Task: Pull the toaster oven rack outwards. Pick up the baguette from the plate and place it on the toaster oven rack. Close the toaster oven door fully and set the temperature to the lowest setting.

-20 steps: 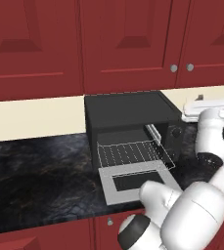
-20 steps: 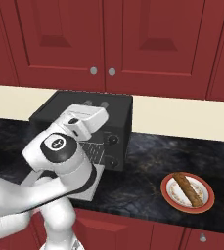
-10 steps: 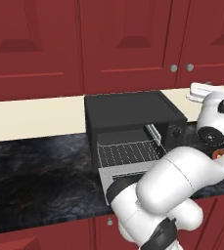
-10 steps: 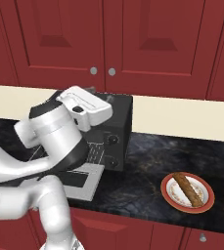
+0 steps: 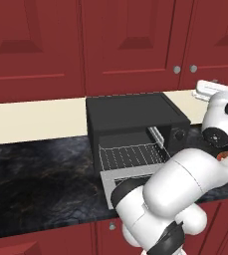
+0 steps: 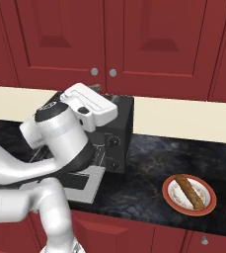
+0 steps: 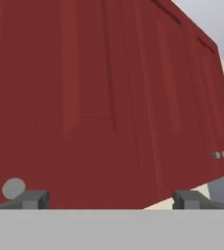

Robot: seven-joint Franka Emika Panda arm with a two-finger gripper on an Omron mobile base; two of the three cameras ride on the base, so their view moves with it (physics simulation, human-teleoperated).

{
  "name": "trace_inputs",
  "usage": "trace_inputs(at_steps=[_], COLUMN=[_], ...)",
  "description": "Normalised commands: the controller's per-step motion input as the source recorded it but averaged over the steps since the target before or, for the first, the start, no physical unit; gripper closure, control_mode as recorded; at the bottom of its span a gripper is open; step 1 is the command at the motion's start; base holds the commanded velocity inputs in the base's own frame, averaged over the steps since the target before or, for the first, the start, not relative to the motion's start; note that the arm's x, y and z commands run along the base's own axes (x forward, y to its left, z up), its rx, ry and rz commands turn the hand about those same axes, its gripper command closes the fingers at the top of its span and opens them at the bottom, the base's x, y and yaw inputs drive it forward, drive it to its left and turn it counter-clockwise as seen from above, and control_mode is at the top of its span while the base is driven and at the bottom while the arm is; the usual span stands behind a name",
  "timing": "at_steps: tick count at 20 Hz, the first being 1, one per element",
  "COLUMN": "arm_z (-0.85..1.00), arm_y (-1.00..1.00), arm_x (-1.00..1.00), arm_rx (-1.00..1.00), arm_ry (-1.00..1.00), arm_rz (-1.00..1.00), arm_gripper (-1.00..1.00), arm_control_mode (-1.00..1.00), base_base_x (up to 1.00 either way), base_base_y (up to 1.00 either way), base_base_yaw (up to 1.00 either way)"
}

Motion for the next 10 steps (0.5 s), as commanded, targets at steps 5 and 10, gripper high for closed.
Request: trace_inputs(at_steps=[5, 10], arm_z=[0.1, 0.44], arm_y=[0.0, 0.0], arm_x=[0.06, 0.01], arm_rx=[0.28, 0.47], arm_ry=[-0.29, -0.4], arm_rz=[0.01, 0.01], arm_gripper=[-1.0, -1.0], arm_control_mode=[-1.0, -1.0], base_base_x=[0.0, 0.0], base_base_y=[0.0, 0.0], base_base_yaw=[0.0, 0.0])
